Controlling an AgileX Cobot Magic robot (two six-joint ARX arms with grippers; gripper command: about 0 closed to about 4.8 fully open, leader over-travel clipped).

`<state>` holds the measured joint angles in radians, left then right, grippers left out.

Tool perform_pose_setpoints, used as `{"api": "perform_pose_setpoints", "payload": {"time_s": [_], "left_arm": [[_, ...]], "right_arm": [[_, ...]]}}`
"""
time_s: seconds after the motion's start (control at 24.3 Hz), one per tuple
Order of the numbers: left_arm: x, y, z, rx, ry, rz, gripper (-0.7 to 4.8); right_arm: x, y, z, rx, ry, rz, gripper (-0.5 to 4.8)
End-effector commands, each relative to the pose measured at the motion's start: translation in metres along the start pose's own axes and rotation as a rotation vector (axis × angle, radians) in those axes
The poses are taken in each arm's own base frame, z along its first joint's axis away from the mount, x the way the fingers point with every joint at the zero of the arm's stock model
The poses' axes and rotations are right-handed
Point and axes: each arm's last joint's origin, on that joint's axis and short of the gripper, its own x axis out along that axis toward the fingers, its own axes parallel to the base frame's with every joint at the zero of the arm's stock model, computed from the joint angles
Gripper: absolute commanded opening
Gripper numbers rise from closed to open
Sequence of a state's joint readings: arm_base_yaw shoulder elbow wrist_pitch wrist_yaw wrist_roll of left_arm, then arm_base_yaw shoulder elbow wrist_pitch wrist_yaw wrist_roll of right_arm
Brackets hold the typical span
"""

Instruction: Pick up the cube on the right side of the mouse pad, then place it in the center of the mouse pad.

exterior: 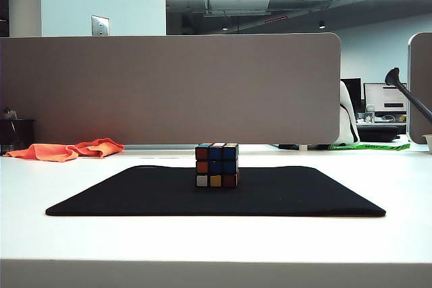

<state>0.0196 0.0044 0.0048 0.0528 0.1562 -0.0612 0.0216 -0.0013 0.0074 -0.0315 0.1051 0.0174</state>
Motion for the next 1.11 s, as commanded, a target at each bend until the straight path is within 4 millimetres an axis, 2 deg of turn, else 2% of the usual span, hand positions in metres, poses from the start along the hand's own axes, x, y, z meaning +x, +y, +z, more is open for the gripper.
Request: {"api": "perform_pose_setpoints", "payload": {"time_s": [0.04, 0.37, 0.53, 0.7, 1.11], "left_arm": [[-0.0002, 0.0002, 0.0029, 0.005, -0.020, 0.006, -0.06], [-0.0007, 0.0055, 0.0031, 0.009, -0.030, 0.189, -0.06], [-0.0007, 0.0055, 0.0029, 0.031, -0.027, 0.188, -0.06], [-0.0005, 0.0044, 0.0026, 0.161, -0.014, 0.152, -0.06], [-0.0006, 0.0045, -0.0053, 0.137, 0.065, 0.138, -0.06]], "right_arm": [[0.0000, 0.0002, 0.0020, -0.012, -0.024, 0.004, -0.05], [0.0000, 0.0015, 0.0012, -0.012, -0.016, 0.047, -0.05], [0.0000, 0.0015, 0.0004, -0.013, -0.008, 0.050, -0.05], [0.0000, 0.0015, 0.0003, -0.013, -0.007, 0.050, -0.05], [0.0000, 0.0018, 0.0001, -0.013, -0.004, 0.061, -0.05]]}}
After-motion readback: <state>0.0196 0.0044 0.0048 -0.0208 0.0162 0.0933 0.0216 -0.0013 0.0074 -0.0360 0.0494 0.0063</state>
